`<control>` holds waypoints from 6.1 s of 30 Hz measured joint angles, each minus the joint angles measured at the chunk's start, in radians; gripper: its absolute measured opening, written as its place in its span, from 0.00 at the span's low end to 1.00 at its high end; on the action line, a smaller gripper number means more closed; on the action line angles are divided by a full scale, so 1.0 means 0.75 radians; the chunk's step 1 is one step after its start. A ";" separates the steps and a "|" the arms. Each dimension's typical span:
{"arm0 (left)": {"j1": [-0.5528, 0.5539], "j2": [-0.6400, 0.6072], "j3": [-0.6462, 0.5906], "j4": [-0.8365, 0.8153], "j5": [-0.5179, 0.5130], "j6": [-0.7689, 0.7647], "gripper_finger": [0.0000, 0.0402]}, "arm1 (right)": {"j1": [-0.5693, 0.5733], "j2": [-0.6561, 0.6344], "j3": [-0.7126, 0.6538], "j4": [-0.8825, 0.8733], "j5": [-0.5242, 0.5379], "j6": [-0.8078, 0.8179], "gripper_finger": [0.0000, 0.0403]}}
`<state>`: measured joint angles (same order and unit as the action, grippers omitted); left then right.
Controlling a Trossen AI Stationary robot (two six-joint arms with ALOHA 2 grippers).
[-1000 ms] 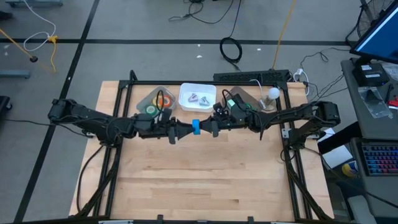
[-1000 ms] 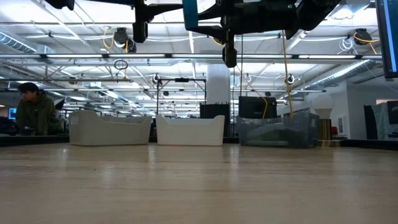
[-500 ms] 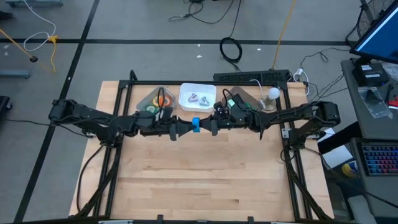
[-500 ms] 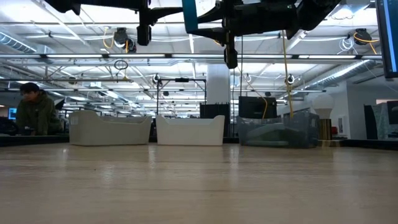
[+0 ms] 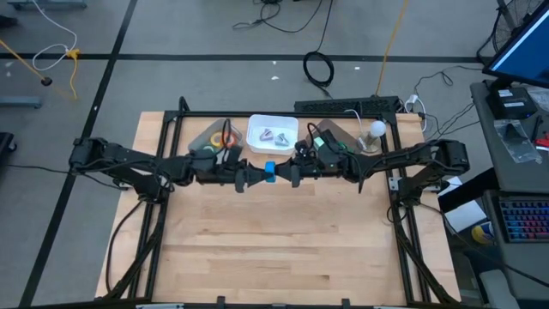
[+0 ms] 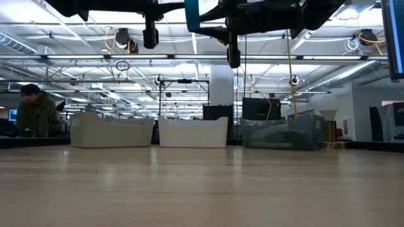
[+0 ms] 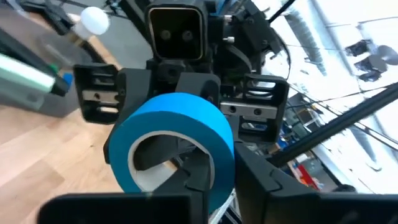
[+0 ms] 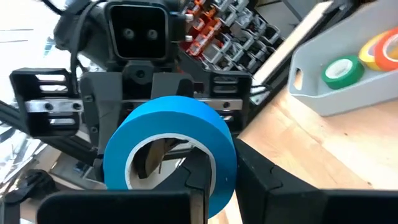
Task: Pick and place Stapler, Stapler remover, tape
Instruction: Put the blue tape into the gray bin, then return to Home Position
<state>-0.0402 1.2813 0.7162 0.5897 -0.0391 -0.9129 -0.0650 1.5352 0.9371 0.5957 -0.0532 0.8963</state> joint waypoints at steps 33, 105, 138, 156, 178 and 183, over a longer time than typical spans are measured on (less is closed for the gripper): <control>0.089 -0.429 0.001 -1.358 -0.316 0.039 0.10 | -0.001 0.001 -0.002 -0.240 -0.363 -0.200 0.28; 0.899 -0.181 0.000 -1.563 0.190 0.710 0.50 | -0.021 0.001 -0.001 -0.249 -0.315 -0.150 0.29; 0.087 -1.033 0.003 -1.271 0.059 0.776 0.49 | -0.202 -0.509 -0.304 -0.305 -0.304 -0.577 0.29; -0.249 -1.067 -0.184 -1.096 -0.239 0.870 0.52 | -0.202 -1.212 -0.743 -0.383 -0.168 -0.552 0.29; -0.248 -1.650 -0.553 -1.249 -0.241 0.836 0.52 | -0.202 -1.616 -1.027 -0.527 0.033 -0.589 0.29; -0.249 -1.668 -0.578 -1.397 -0.171 0.789 0.52 | -0.201 -1.653 -1.066 -0.518 -0.002 -0.695 0.29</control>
<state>-0.2268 0.0303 0.2827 -0.4579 -0.1674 -0.3213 -0.2161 0.2952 0.1379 0.2070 -0.0544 0.3749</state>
